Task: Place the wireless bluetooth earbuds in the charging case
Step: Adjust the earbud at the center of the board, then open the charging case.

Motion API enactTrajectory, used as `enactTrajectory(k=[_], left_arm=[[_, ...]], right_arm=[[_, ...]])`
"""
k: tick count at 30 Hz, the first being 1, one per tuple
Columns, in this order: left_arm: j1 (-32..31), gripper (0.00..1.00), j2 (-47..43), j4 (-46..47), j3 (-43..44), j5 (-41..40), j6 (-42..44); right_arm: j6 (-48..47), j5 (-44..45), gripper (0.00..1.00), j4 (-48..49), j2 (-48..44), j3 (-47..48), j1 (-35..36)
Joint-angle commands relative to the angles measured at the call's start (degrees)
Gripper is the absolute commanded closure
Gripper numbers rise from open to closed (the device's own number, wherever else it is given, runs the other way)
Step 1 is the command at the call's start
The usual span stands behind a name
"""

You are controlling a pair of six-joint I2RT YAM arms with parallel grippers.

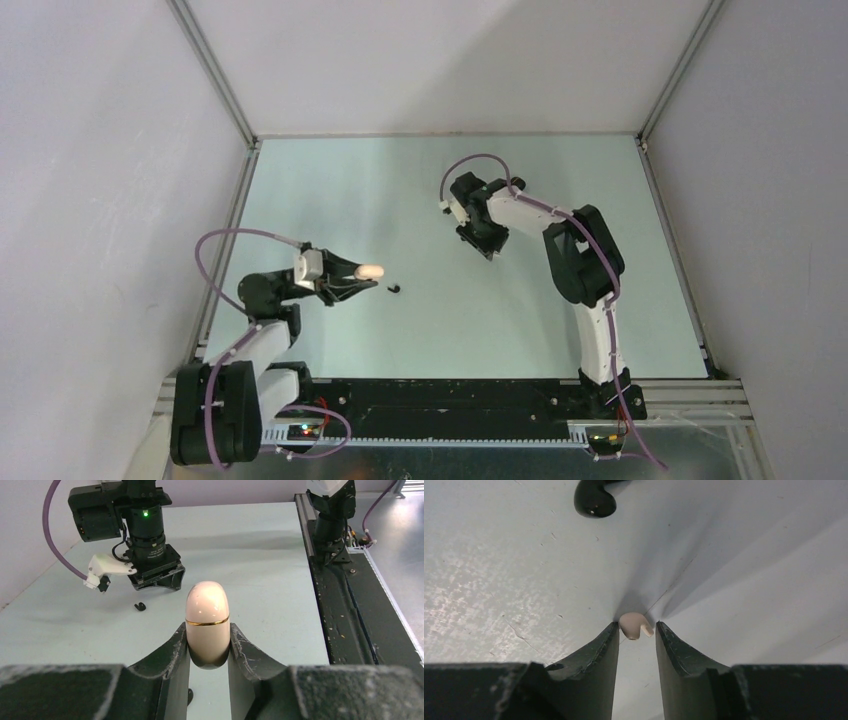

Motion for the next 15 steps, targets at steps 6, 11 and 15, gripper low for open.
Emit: enactTrajectory(k=[6, 11, 15], left_arm=[[-7.26, 1.0, 3.42, -39.27, 14.83, -9.83, 32.39], [-17.42, 1.0, 3.06, -85.27, 24.3, -17.1, 68.76], [-20.65, 1.0, 5.36, -81.58, 24.44, -16.08, 62.93]], right_arm=[[1.9, 0.51, 0.51, 1.11, -9.61, -0.13, -0.32], [-4.03, -9.71, 0.46, 3.47, -18.25, 1.24, -0.19], [-5.96, -21.9, 0.43, 6.69, -27.55, -0.99, 0.11]])
